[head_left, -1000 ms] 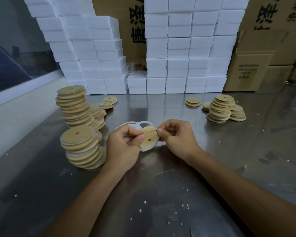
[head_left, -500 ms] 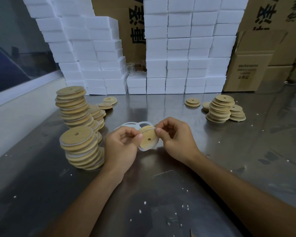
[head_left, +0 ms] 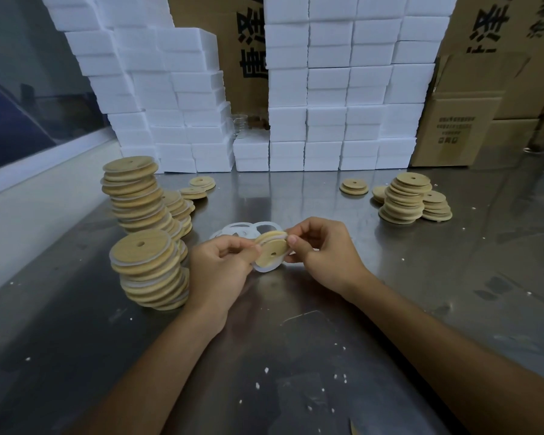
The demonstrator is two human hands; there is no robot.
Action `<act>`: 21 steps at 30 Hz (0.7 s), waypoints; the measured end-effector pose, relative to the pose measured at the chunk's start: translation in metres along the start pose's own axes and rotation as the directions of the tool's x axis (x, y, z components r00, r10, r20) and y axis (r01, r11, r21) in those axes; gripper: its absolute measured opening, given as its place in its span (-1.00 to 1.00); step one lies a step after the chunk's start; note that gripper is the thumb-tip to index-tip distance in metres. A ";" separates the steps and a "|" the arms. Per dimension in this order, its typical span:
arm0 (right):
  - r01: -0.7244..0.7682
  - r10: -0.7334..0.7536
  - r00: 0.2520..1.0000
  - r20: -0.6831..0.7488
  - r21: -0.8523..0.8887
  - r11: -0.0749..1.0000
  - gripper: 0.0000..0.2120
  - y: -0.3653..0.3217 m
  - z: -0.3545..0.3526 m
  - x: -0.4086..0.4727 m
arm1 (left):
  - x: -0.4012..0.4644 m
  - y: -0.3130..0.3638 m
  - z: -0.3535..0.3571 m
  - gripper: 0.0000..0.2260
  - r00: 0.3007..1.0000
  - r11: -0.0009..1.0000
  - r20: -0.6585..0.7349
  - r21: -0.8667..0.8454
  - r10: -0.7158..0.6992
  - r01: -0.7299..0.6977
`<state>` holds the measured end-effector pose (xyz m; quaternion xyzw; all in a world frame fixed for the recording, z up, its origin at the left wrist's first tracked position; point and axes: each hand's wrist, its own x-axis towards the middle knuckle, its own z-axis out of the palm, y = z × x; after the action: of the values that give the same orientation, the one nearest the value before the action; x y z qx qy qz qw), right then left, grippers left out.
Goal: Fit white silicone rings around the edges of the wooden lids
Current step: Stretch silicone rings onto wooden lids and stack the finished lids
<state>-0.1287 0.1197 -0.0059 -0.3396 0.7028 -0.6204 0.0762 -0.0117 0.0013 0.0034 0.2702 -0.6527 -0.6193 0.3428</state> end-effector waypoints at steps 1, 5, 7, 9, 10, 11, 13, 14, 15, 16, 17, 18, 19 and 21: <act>-0.013 0.014 1.000 0.011 -0.022 1.000 -0.88 0.001 -0.001 0.001 | 0.000 -0.001 0.000 -0.74 1.000 1.000 0.003 0.008 0.007 -0.007; -0.065 0.066 0.995 0.068 -0.019 0.998 -0.87 0.003 -0.003 0.002 | 0.000 -0.003 0.000 -0.74 1.000 1.000 0.007 0.001 0.011 -0.011; -0.071 0.070 0.994 0.080 0.016 0.997 -0.87 0.003 -0.002 0.001 | 0.001 -0.003 0.000 -0.77 0.999 0.999 0.013 0.031 0.029 -0.030; -0.019 0.020 0.999 0.043 -0.015 1.000 -0.86 0.004 0.000 0.000 | 0.000 -0.004 0.000 -0.77 0.988 0.970 0.031 0.189 0.149 -0.152; 0.027 -0.025 1.000 0.017 -0.079 0.997 -0.85 0.004 0.000 -0.001 | -0.002 -0.005 0.001 -0.76 0.970 0.923 0.053 0.298 0.237 -0.242; 0.075 -0.076 0.997 0.000 -0.156 0.985 -0.86 0.003 0.000 -0.002 | -0.004 -0.005 0.002 -0.75 0.941 0.857 0.085 0.393 0.328 -0.334; 0.188 -0.196 0.981 0.001 -0.275 0.943 -0.90 -0.001 0.000 -0.005 | -0.008 -0.005 0.003 -0.75 0.863 0.725 0.144 0.487 0.484 -0.488; 0.262 -0.271 0.963 0.018 -0.320 0.911 -0.92 -0.004 0.000 -0.006 | -0.009 -0.005 0.003 -0.76 0.831 0.687 0.156 0.493 0.534 -0.534; 0.337 -0.346 0.937 0.042 -0.362 0.869 -0.93 -0.006 0.000 -0.007 | -0.009 -0.005 0.003 -0.78 0.810 0.668 0.154 0.490 0.566 -0.560; 0.404 -0.412 0.908 0.070 -0.403 0.822 -0.93 -0.008 0.001 -0.009 | -0.008 -0.004 0.002 -0.81 0.795 0.660 0.146 0.481 0.589 -0.577; 0.458 -0.465 0.880 0.099 -0.440 0.773 -0.91 -0.010 0.003 -0.011 | -0.006 -0.004 0.001 -0.83 0.781 0.654 0.141 0.468 0.609 -0.595; 0.500 -0.505 0.854 0.126 -0.469 0.728 -0.89 -0.012 0.005 -0.012 | -0.006 -0.004 0.001 -0.85 0.764 0.643 0.147 0.454 0.628 -0.616; 0.532 -0.537 0.831 0.144 -0.486 0.694 -0.88 -0.012 0.007 -0.013 | -0.006 -0.004 0.001 -0.86 0.746 0.628 0.156 0.445 0.648 -0.639; 0.564 -0.577 0.805 0.139 -0.485 0.669 -0.90 -0.012 0.010 -0.014 | -0.007 -0.002 0.003 -0.82 0.746 0.642 0.140 0.422 0.651 -0.639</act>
<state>-0.1080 0.1192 -0.0013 -0.5413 0.6988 -0.4116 -0.2220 -0.0097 0.0084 0.0002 0.0984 -0.8246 -0.2868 0.4777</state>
